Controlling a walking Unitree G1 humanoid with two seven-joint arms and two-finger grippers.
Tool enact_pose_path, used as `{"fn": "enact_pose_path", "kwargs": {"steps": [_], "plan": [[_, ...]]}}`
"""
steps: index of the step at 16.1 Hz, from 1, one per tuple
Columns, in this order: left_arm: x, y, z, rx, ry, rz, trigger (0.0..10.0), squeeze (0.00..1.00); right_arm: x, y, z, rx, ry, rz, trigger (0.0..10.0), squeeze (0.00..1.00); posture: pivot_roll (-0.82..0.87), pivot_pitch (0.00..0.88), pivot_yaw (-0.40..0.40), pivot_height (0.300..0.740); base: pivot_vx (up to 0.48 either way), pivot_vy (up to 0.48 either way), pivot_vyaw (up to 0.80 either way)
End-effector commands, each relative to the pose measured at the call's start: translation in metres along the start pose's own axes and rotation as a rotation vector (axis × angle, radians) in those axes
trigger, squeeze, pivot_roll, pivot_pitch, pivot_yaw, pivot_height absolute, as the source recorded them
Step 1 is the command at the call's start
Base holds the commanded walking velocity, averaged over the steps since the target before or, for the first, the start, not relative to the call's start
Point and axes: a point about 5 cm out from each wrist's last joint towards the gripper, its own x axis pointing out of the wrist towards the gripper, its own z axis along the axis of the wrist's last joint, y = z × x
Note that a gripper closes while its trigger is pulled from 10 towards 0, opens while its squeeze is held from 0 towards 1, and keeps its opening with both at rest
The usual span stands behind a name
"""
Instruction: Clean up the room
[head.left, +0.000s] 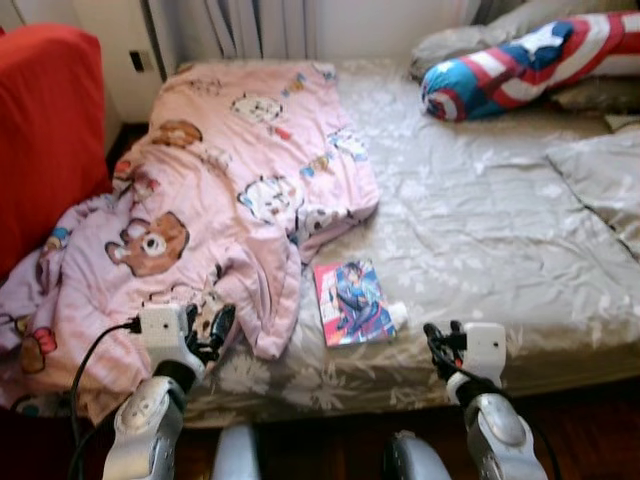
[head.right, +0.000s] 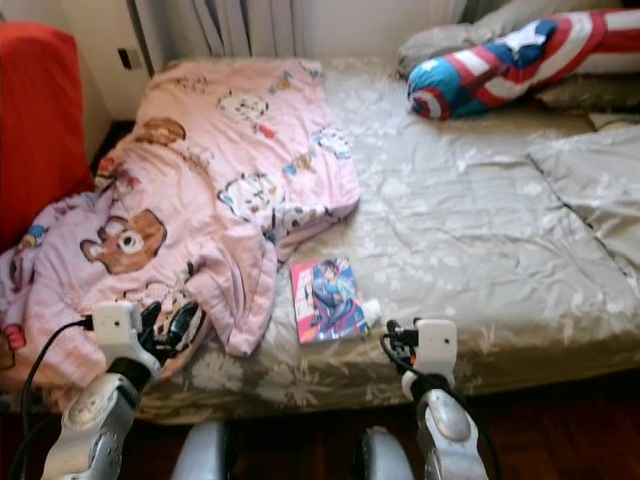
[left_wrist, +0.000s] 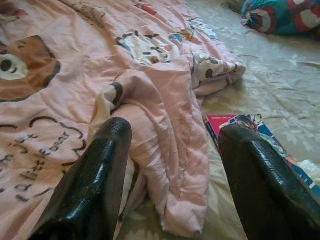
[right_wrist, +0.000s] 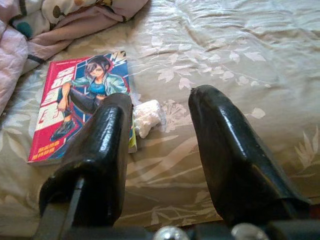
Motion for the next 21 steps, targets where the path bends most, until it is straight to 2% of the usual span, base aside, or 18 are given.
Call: {"fn": "enact_pose_path", "kwargs": {"steps": [1, 21], "plan": [[0.0, -0.0001, -0.0007, 0.01, 0.015, -0.004, 10.0, 0.0, -0.0001, -0.0024, -0.0022, 0.008, 0.008, -0.012, 10.0, 0.0, 0.0, 0.105, -0.039, 0.608, 0.289, 0.0, 0.0], [-0.0015, -0.0017, -0.0004, 0.006, 0.02, -0.006, 10.0, 0.0, -0.0012, -0.0045, -0.0057, -0.009, 0.033, -0.016, 10.0, 0.0, 0.0, 0.131, -0.04, 0.608, 0.303, 0.0, 0.0]]}}
